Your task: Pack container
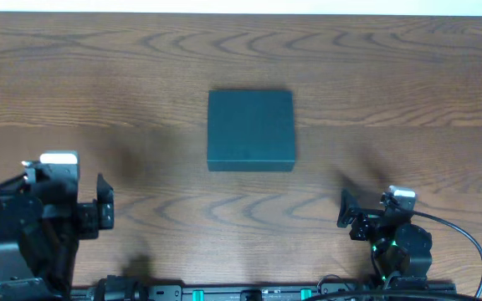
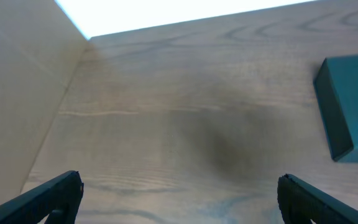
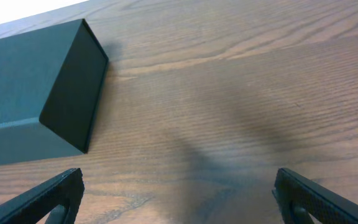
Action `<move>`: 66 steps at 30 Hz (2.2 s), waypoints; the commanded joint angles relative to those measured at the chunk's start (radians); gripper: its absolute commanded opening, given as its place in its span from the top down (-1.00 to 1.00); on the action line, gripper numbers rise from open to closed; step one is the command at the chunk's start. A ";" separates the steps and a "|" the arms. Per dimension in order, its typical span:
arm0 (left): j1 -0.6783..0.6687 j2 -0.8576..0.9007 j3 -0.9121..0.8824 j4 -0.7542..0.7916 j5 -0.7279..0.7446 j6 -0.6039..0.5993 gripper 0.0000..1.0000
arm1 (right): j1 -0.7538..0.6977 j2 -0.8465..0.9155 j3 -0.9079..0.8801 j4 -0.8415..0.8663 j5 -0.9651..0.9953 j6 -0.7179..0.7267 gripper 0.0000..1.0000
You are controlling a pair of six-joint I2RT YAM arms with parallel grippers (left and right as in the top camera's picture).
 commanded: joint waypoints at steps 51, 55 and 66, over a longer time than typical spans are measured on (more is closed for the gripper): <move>-0.058 -0.617 -1.051 0.663 0.147 -0.313 -0.97 | -0.009 -0.010 -0.011 0.002 0.004 0.015 -0.98; -0.058 -0.617 -1.051 0.663 0.147 -0.313 -0.97 | -0.009 -0.010 -0.011 0.002 0.004 0.015 -0.98; -0.058 -0.617 -1.051 0.663 0.147 -0.313 -0.97 | -0.009 -0.010 -0.011 0.002 0.004 0.015 -0.98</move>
